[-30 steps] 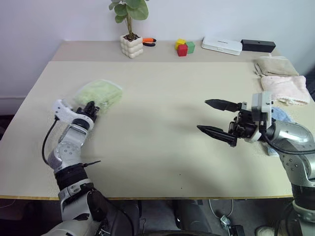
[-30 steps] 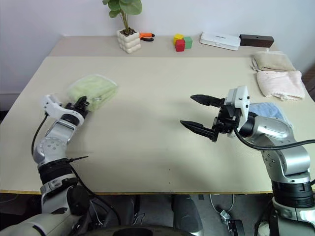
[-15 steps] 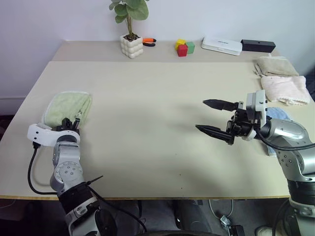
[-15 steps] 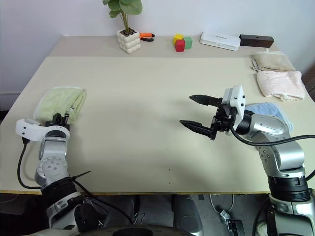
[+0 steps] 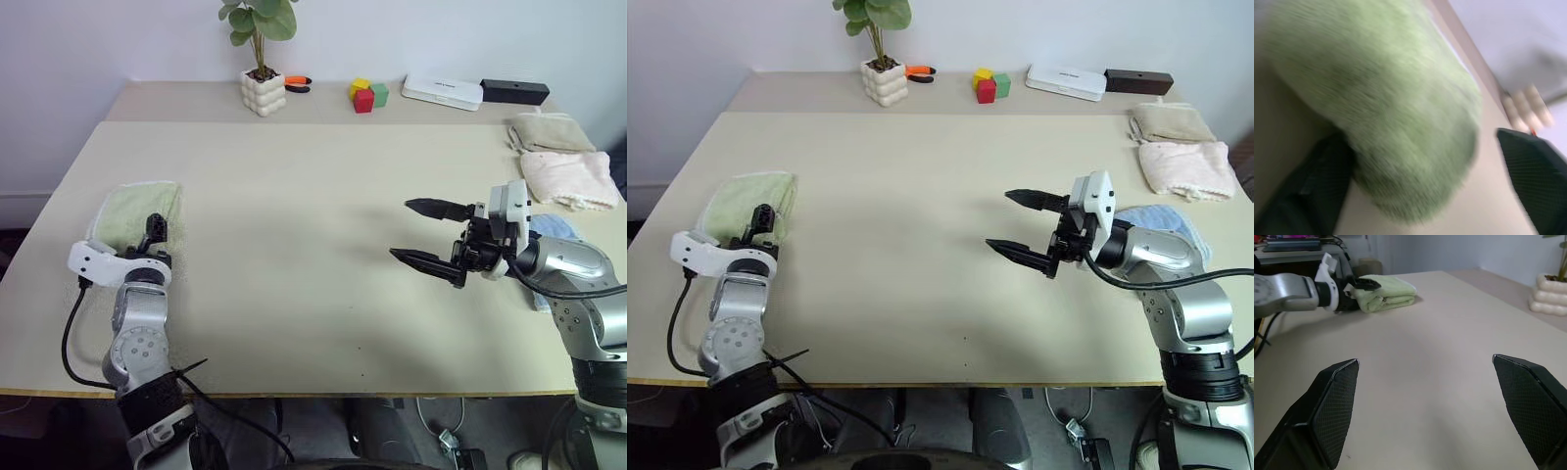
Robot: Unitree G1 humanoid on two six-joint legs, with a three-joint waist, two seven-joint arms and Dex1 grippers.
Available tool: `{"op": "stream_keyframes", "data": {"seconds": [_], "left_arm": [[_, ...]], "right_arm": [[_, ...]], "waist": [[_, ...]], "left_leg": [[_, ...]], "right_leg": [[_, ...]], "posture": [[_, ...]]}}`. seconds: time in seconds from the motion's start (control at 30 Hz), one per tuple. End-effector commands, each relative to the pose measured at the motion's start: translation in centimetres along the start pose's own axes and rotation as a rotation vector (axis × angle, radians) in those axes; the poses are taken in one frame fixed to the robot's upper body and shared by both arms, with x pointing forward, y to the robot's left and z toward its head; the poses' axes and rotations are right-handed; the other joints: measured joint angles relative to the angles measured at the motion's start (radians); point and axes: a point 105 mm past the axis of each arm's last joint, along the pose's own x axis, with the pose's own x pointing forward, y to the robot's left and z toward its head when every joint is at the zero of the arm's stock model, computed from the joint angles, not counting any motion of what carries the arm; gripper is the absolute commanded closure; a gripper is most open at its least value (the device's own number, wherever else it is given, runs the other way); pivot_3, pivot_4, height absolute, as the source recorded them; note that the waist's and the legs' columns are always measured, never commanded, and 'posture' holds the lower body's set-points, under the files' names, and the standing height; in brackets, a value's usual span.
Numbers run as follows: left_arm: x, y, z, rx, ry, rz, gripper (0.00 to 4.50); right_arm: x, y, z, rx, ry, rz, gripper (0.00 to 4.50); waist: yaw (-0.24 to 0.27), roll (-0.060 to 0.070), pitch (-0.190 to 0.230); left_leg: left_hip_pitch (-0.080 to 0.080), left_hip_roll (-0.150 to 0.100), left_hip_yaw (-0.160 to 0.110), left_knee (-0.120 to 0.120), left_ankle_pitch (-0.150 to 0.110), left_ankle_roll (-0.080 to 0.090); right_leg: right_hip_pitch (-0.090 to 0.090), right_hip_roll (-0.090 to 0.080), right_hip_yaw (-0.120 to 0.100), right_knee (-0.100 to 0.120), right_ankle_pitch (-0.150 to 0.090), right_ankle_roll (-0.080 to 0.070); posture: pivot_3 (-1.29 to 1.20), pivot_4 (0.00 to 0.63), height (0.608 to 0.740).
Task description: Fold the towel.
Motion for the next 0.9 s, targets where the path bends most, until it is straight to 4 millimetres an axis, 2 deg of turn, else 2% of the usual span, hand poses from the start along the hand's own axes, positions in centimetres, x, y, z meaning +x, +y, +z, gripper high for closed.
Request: {"op": "stream_keyframes", "data": {"seconds": [0.03, 0.2, 0.27, 0.43, 0.5, 0.53, 0.67, 0.8, 0.9], "left_arm": [[-1.3, -2.1, -0.5, 0.054, 0.084, -0.124, 0.01], [-2.6, -3.3, -2.0, 0.234, 0.206, -0.251, 0.01], [-3.1, -4.0, -2.8, 0.230, 0.243, -0.295, 0.01], [-4.1, -8.3, -3.4, 0.631, 0.241, -0.629, 0.01], [-3.0, -9.5, -1.9, 0.631, 0.241, -0.709, 0.01], [-2.7, -10.4, -1.4, 0.695, 0.233, -0.781, 0.01], [-2.3, -12.5, -1.4, 0.873, 0.254, -0.991, 0.01], [-1.6, -12.8, -1.9, 0.951, 0.288, -1.092, 0.01], [0.2, -12.0, -1.8, 1.017, 0.292, -1.116, 0.01]], "right_arm": [[0.0, -0.1, 0.9, -0.035, -0.034, 0.002, 0.00], [-0.1, -0.2, 0.7, -0.024, -0.032, -0.001, 0.00], [-0.3, -0.2, 0.6, -0.019, -0.026, 0.002, 0.00], [-1.2, -0.9, 0.3, 0.028, -0.013, -0.024, 0.00], [-1.2, -1.2, 0.5, 0.051, -0.020, -0.034, 0.00], [-1.1, -1.2, 0.8, 0.044, -0.027, -0.031, 0.00], [-1.3, -1.1, 1.1, -0.001, -0.030, -0.006, 0.00], [-1.5, -1.4, 1.6, -0.034, -0.034, -0.007, 0.00], [-1.2, -1.9, 1.9, -0.051, -0.022, -0.049, 0.00]], "waist": [[0.000, 0.000, 0.000], [-0.001, 0.000, 0.000], [0.001, 0.000, 0.000], [0.000, 0.000, 0.000], [0.001, 0.001, 0.000], [0.001, 0.001, 0.000], [-0.003, 0.001, 0.000], [-0.004, 0.002, 0.000], [-0.003, 0.002, 0.000]], "left_leg": [[0.000, 0.000, 0.000, 0.000, 0.000, 0.000], [0.000, 0.000, 0.000, 0.000, 0.000, 0.000], [0.000, 0.000, 0.000, 0.000, 0.000, 0.000], [0.000, 0.000, 0.000, 0.000, 0.000, 0.000], [0.000, 0.000, 0.001, 0.000, 0.000, 0.000], [0.000, 0.000, 0.001, -0.001, 0.000, 0.000], [0.000, 0.000, 0.002, -0.001, 0.000, 0.000], [-0.001, 0.000, 0.002, -0.002, 0.000, 0.000], [-0.001, 0.001, 0.002, -0.001, 0.000, 0.000]], "right_leg": [[0.000, 0.000, 0.000, 0.000, 0.000, 0.000], [0.000, 0.000, 0.000, 0.000, 0.000, 0.000], [0.000, 0.000, 0.000, 0.000, 0.000, -0.001], [0.000, 0.000, 0.000, 0.000, -0.002, -0.004], [-0.001, 0.000, 0.000, 0.000, -0.002, -0.005], [-0.001, 0.000, 0.000, 0.000, -0.002, -0.006], [-0.001, 0.000, 0.001, -0.001, -0.001, -0.005], [-0.002, 0.000, 0.001, -0.001, 0.000, -0.002], [-0.002, 0.000, 0.001, -0.001, 0.000, -0.002]], "posture": [[0.00, 0.150, 0.740], [0.00, 0.150, 0.740], [0.00, 0.150, 0.740], [0.00, 0.150, 0.740], [0.00, 0.150, 0.740], [0.00, 0.150, 0.740], [0.00, 0.150, 0.740], [0.00, 0.150, 0.740], [0.00, 0.150, 0.740]]}}
